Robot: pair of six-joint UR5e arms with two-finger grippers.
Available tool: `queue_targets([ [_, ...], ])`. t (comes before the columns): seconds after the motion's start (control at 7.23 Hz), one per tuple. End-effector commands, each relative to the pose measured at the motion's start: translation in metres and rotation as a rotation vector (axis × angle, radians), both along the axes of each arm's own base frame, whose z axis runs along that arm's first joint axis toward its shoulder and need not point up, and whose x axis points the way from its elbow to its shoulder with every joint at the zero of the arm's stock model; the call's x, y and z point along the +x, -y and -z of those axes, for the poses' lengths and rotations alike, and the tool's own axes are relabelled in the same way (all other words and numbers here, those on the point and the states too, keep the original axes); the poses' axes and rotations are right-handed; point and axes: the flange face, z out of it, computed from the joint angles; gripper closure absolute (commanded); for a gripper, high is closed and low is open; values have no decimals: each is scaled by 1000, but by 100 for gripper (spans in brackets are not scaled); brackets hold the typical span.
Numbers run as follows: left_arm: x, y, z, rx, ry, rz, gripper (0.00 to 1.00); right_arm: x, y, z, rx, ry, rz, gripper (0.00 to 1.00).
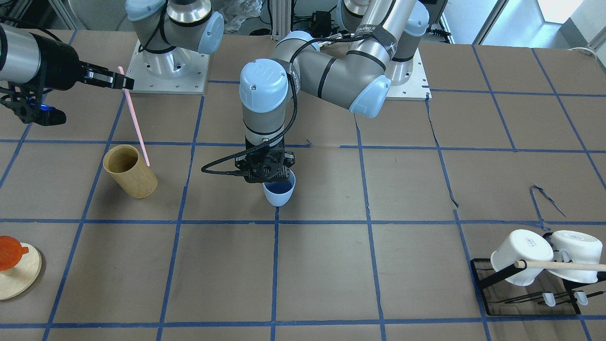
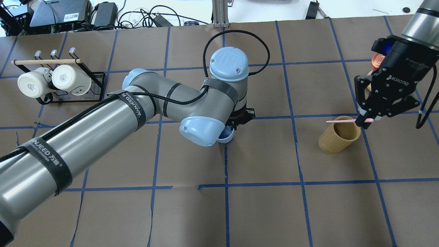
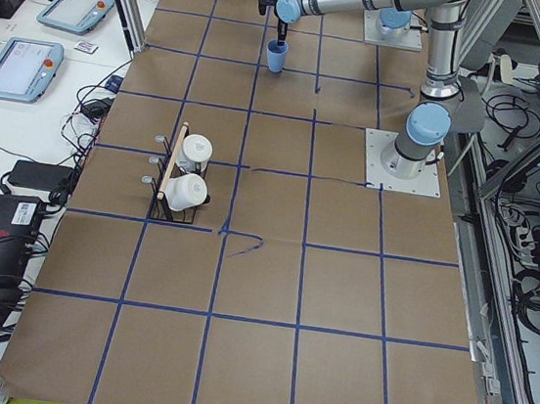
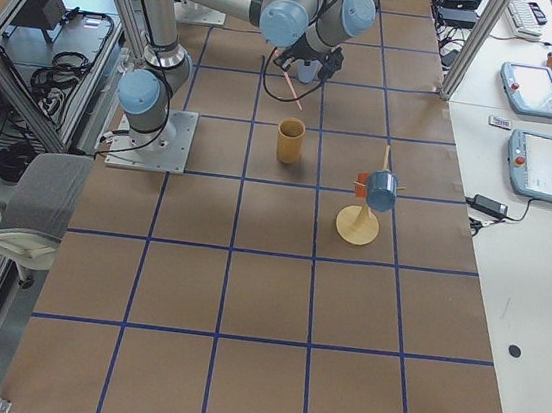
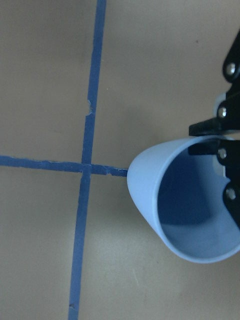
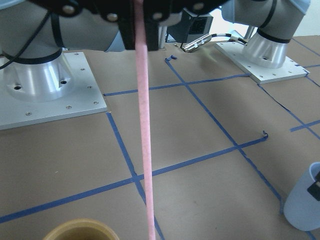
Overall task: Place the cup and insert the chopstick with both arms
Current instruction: 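Release the blue cup with the left gripper while the right carries the chopstick over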
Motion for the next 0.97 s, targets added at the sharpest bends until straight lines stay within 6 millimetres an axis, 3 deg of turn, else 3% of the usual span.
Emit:
queue_targets([
  [0.0, 5, 12, -17, -37, -10, -1, 0, 12, 3, 2, 54, 72, 137, 89],
  [0.14, 21, 32, -47, -87, -22, 17, 0, 21, 3, 2, 89, 132, 218, 89],
  [0.41, 72, 47, -115, -73, -10, 34, 0, 35, 8, -1, 148, 179, 363, 90],
  [0.55, 109, 46, -150, -67, 0, 67, 0, 42, 10, -3, 167, 206, 420, 90],
  [0.83, 185, 14, -206, -6, 17, 193, 0, 94, 13, -7, 244, 227, 495, 90],
])
